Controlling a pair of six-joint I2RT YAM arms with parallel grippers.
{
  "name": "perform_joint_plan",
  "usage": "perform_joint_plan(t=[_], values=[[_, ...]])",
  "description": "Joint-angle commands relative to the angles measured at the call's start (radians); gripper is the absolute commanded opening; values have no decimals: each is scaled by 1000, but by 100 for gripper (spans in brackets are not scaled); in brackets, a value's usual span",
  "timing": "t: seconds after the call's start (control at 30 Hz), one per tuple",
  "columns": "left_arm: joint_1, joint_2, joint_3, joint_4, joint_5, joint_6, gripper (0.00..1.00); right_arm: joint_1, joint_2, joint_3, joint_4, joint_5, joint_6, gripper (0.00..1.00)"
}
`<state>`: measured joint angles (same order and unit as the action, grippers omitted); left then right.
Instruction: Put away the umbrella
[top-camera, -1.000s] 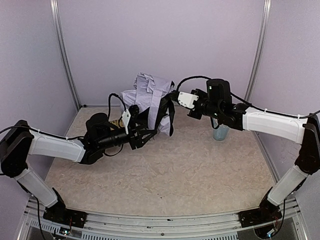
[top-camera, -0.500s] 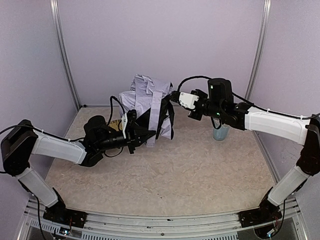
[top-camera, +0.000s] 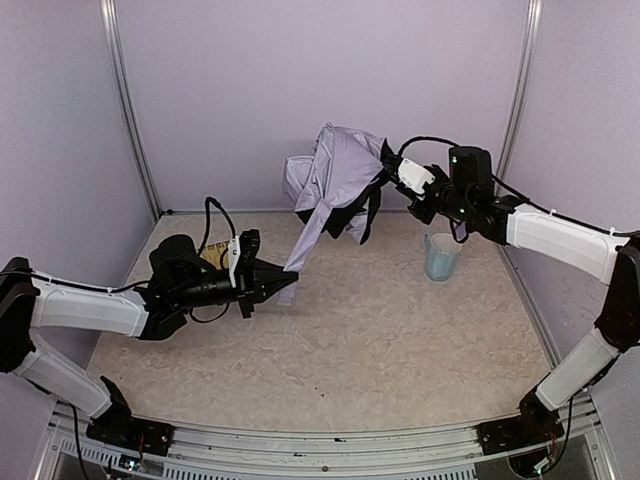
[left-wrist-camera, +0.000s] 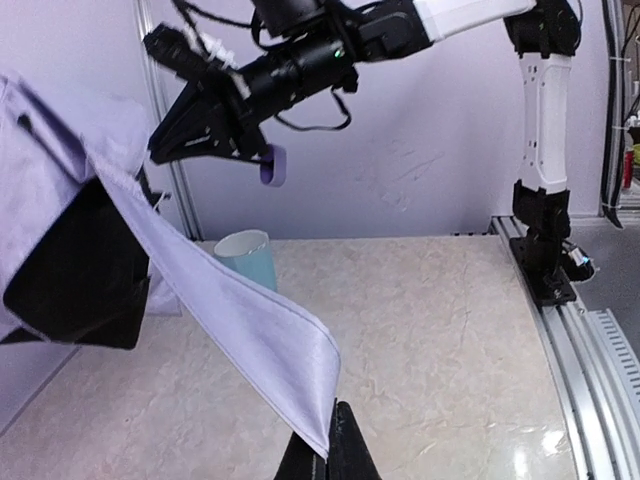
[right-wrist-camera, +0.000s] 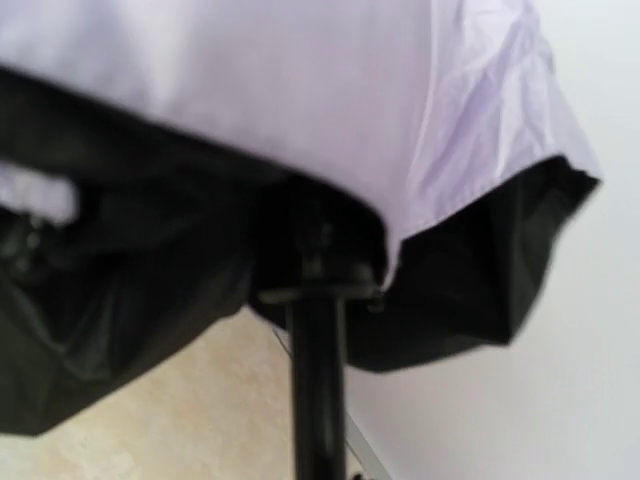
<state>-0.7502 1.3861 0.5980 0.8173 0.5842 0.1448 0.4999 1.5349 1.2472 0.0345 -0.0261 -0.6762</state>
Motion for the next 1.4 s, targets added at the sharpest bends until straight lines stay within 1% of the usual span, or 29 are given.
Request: perform_joint_plan(t=[0.0, 0.03, 0.13, 0.2, 0.27, 0.33, 0.4, 0.5, 0.67, 0.83, 0.97, 1.03, 1.13, 1.23, 1.37], values=[[38, 22, -48, -121, -39, 96, 0, -13, -114, 57, 42, -103, 93, 0], [48, 40, -36, -142, -65, 125, 0, -14, -126, 59, 15, -164, 87, 0], [82, 100, 14, -191, -112, 166, 0, -14, -149, 71, -120, -420, 37, 0], [108, 124, 27, -165, -116, 186, 0, -9, -141, 99, -231, -545, 24, 0], [136, 147, 26, -114, -124, 213, 0, 2, -131, 117, -327, -612, 17, 0], [164, 186, 32, -66, -116, 232, 0, 23, -134, 111, -387, -651, 11, 0], [197, 228, 45, -21, -65, 241, 0, 53, -147, 78, -412, -681, 5, 0], [234, 301, 74, 37, 32, 264, 0, 123, -163, -12, -423, -667, -4, 0], [255, 412, 155, 96, 37, 341, 0, 247, -162, -123, -455, -583, -26, 0], [253, 512, 295, 31, 71, 399, 0, 343, -131, -241, -450, -445, -71, 0], [245, 559, 355, -18, 75, 467, 0, 395, -57, -311, -443, -362, -74, 0], [235, 572, 380, -70, 53, 522, 0, 404, -16, -334, -434, -340, -65, 0], [220, 586, 396, -114, -24, 612, 0, 406, 28, -368, -400, -314, -66, 0], [220, 595, 392, -98, -93, 630, 0, 405, 80, -377, -400, -292, -54, 0], [222, 625, 406, -58, -187, 619, 0, 386, 156, -375, -412, -303, -47, 0]])
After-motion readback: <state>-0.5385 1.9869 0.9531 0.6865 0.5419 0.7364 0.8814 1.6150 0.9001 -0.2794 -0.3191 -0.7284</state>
